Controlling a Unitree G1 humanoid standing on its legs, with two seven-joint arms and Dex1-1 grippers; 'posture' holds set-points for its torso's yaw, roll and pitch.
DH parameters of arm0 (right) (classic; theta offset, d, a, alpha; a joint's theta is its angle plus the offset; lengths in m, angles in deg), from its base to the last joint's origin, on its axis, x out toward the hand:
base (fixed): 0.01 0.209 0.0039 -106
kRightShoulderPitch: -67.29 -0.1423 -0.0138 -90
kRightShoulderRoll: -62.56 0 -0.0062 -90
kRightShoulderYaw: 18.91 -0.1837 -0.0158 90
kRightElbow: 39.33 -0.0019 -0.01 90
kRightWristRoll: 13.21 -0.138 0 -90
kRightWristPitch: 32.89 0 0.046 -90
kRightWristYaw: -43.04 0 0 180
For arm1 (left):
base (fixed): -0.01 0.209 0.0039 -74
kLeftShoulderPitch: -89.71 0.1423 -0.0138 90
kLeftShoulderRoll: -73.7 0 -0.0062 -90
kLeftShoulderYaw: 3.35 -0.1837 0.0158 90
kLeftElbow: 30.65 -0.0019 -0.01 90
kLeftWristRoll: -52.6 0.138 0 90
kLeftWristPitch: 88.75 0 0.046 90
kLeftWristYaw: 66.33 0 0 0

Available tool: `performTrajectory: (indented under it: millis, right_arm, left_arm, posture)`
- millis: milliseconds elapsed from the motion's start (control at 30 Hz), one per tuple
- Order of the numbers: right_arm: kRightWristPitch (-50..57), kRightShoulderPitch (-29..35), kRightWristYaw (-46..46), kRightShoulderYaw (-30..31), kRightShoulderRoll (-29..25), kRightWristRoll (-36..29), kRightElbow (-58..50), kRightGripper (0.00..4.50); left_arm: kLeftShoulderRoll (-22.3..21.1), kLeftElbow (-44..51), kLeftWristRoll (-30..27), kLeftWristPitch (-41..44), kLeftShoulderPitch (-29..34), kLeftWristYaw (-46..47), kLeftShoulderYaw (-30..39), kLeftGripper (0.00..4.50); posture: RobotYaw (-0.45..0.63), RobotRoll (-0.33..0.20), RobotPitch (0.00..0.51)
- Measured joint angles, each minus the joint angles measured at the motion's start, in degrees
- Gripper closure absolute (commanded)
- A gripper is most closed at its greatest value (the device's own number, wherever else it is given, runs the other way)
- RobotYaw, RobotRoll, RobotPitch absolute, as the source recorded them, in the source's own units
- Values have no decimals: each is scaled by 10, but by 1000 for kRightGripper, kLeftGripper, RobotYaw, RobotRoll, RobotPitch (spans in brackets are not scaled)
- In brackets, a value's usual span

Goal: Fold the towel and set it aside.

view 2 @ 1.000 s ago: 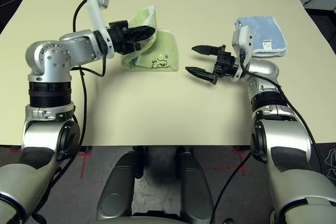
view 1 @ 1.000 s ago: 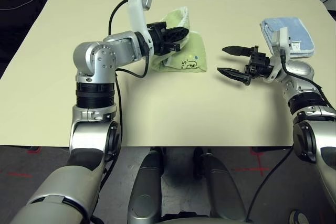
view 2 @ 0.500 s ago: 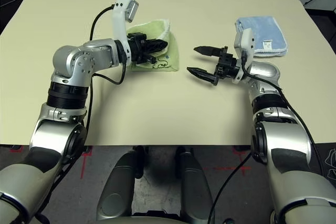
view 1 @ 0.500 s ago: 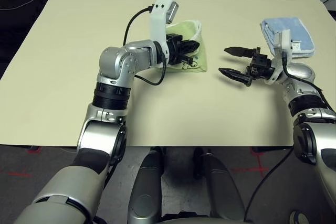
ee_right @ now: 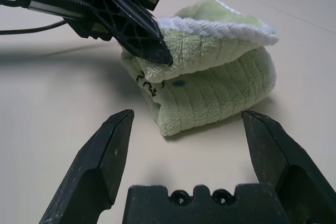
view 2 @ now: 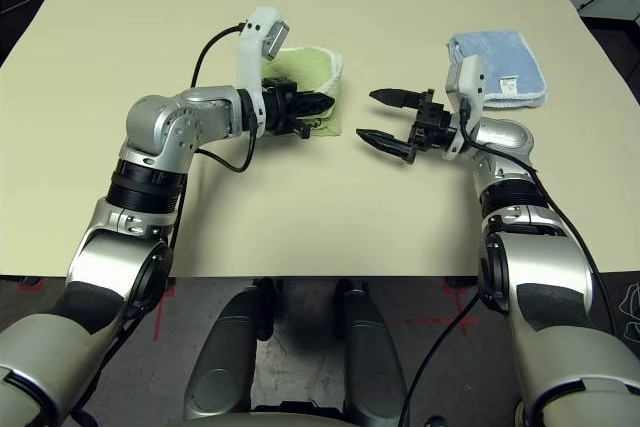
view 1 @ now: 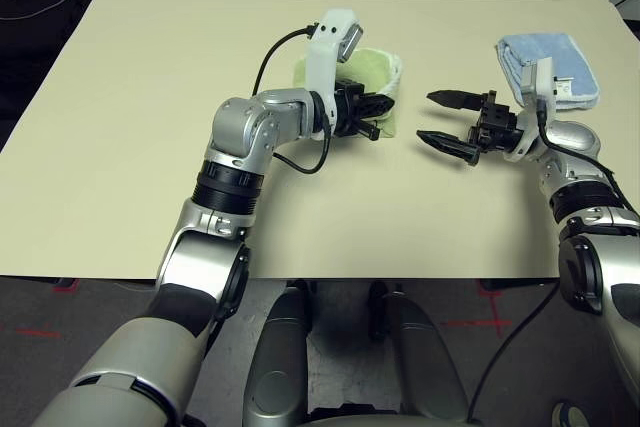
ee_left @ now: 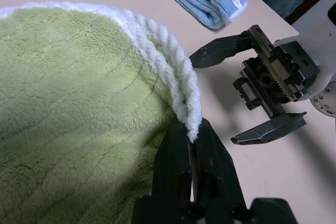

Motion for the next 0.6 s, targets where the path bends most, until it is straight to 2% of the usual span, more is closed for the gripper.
performTrajectory:
  millis: [33,167,267,467,600]
  right_arm:
    - [0,0,0,0,0,0,0,0]
    - [0,0,0,0,1,1,0,0]
    - [0,0,0,0,2,1,0,0]
    - [0,0,0,0,3,1,-1,0]
    - [0,0,0,0,3,2,-1,0]
  left_arm:
    - [0,0,2,0,0,-1,-4,4468]
    - [-4,-10,29,-9,4,-6,-33,3453]
    - [-4,-48,56,-29,14,-5,-46,2282]
    - [-4,-65,88,-73,11,-2,-46,40]
    - [-7,-69,101,-91,7,10,-32,40]
  posture:
    - [81,0,231]
    - [75,0,231]
    - [74,0,231]
    - [75,0,228]
    - [83,0,223]
